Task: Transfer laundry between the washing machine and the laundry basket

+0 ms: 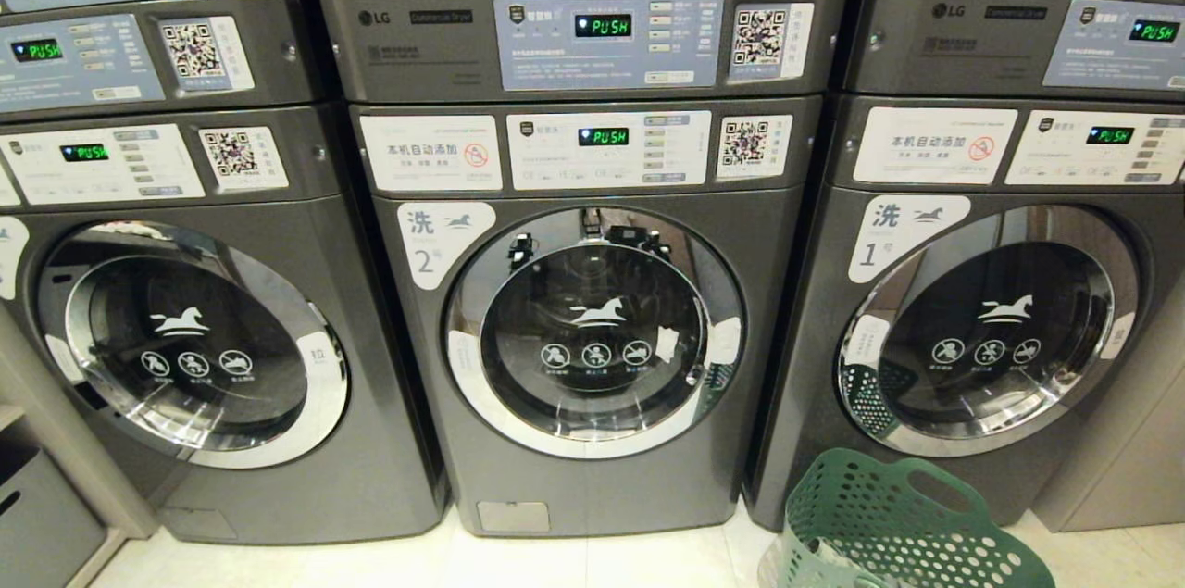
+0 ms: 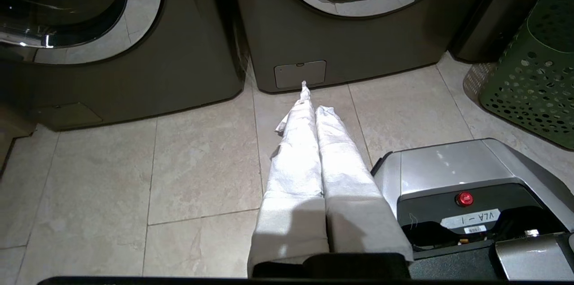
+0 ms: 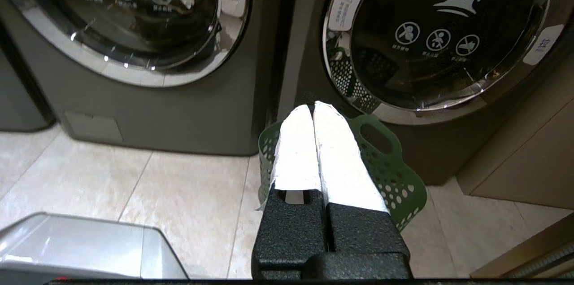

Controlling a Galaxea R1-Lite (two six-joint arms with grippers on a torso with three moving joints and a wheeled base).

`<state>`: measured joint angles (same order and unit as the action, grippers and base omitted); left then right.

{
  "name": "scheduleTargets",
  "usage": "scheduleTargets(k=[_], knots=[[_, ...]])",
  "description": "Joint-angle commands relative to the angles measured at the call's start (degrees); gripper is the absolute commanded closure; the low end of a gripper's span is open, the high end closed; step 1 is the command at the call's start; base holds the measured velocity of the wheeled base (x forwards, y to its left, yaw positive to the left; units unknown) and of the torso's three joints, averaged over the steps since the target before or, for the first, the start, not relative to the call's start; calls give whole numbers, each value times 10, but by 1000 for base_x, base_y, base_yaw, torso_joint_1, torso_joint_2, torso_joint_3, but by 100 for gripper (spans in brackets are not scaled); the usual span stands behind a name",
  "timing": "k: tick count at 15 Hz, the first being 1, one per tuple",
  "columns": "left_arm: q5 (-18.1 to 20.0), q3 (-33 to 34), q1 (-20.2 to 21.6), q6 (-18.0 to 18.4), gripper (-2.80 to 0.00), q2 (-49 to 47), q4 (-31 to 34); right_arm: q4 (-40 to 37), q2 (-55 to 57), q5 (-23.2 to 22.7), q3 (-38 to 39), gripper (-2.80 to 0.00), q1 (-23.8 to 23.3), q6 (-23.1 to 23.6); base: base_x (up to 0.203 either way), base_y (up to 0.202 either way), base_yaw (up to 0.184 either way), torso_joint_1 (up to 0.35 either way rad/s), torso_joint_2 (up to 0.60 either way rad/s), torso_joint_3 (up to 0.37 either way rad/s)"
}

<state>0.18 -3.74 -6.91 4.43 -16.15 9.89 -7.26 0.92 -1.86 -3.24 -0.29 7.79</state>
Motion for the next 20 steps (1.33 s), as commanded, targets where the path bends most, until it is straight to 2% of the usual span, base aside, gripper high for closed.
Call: scheduleTargets(k=[1, 5, 9, 15, 20], knots=[[1, 0, 1, 2, 0, -1, 1, 1, -9, 2, 3, 0, 0, 2, 0, 0, 0, 0, 0, 0], [3, 0, 10, 13, 0, -1, 4, 4, -9, 0, 6, 0, 0, 8, 0, 0, 0, 0, 0, 0], [3, -1, 56, 18, 0, 7, 5, 5, -9, 0, 6, 0, 0, 9, 0, 0, 0, 0, 0, 0], [5, 0, 64, 20, 0, 166, 3, 5, -9, -2, 5, 0, 0, 18, 0, 0, 0, 0, 0, 0], [0, 2, 66, -20, 0, 162, -3, 5, -9, -2, 6, 0, 0, 15, 0, 0, 0, 0, 0, 0]])
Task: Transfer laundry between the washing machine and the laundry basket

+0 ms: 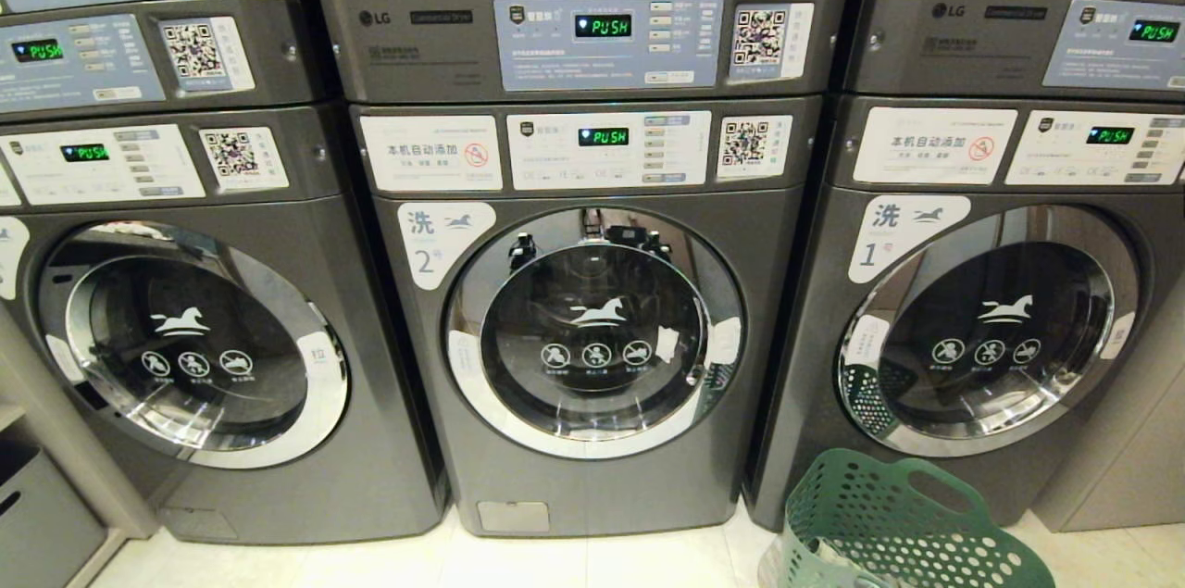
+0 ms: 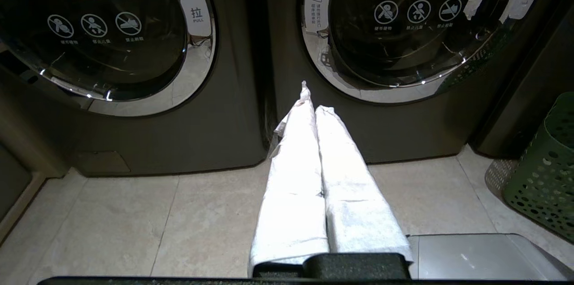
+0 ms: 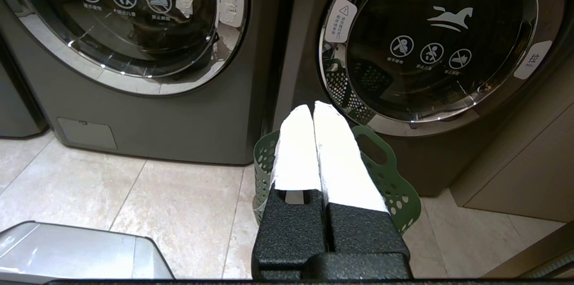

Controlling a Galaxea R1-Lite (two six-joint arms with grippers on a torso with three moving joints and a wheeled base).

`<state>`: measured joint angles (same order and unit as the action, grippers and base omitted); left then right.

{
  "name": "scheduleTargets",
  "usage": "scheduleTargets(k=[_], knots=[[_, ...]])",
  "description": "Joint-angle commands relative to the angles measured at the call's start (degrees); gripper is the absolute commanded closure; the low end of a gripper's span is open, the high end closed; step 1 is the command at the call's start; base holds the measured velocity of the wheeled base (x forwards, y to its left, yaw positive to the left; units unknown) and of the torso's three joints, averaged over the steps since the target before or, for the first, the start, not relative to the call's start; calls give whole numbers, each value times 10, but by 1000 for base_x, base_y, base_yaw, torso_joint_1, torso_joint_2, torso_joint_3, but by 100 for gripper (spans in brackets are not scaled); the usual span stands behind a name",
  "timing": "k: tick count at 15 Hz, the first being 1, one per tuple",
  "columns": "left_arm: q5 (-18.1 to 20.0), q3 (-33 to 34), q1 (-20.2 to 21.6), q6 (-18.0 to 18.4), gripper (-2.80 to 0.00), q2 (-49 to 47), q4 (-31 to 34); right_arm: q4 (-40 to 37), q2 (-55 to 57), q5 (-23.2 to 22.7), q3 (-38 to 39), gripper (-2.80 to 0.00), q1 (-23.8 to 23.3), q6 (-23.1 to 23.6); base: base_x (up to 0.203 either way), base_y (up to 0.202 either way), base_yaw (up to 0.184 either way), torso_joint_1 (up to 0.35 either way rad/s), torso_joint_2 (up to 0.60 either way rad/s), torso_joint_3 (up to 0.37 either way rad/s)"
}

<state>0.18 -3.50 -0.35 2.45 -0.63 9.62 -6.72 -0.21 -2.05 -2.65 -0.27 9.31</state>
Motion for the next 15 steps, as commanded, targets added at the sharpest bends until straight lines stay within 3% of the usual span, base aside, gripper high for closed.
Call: scheduleTargets(k=[1, 15], knots=[[0, 0, 0, -10, 0, 7, 0, -1, 2, -2, -1, 0, 0, 5, 0, 0, 0, 0, 0, 0], [-1, 0, 0, -16, 0, 7, 0, 0, 2, -1, 1, 0, 0, 4, 0, 0, 0, 0, 0, 0]])
